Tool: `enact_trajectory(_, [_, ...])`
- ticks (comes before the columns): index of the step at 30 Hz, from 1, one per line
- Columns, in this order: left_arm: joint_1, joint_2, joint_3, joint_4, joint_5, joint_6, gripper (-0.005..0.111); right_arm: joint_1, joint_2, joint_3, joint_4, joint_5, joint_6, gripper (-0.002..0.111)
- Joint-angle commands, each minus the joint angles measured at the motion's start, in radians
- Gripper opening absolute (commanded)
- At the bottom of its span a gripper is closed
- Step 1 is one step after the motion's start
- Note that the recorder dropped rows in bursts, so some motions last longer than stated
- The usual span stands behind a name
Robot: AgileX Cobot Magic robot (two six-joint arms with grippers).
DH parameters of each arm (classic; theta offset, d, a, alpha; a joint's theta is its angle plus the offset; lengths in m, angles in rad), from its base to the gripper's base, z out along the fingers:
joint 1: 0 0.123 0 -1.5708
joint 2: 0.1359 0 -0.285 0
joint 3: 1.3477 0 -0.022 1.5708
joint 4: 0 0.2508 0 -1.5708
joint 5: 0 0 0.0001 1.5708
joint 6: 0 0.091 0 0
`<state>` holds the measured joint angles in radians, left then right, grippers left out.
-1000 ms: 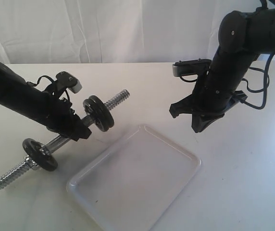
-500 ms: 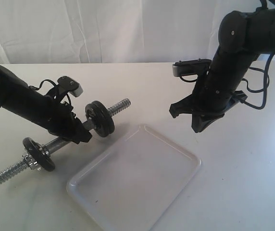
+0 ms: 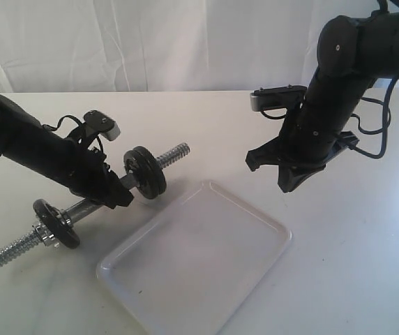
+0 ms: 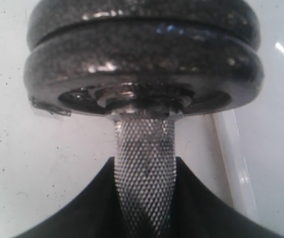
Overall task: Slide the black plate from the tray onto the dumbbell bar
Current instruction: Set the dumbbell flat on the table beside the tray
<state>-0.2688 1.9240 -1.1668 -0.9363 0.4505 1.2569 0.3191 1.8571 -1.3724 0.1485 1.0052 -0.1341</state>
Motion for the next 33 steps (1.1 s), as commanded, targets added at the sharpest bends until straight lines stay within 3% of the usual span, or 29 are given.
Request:
enact_trajectory(1, [-0.001,-0.049,-0.033,-0.124,0.049,0.005,0.000,-0.009,0.000,0.002,-0.010,0.001,0.000,0.000])
enact_trajectory(33, [-0.001,-0.049,-0.033,-0.135,0.070,-0.001,0.002,-0.009,0.000,0.002,-0.008,0.008,0.000,0.000])
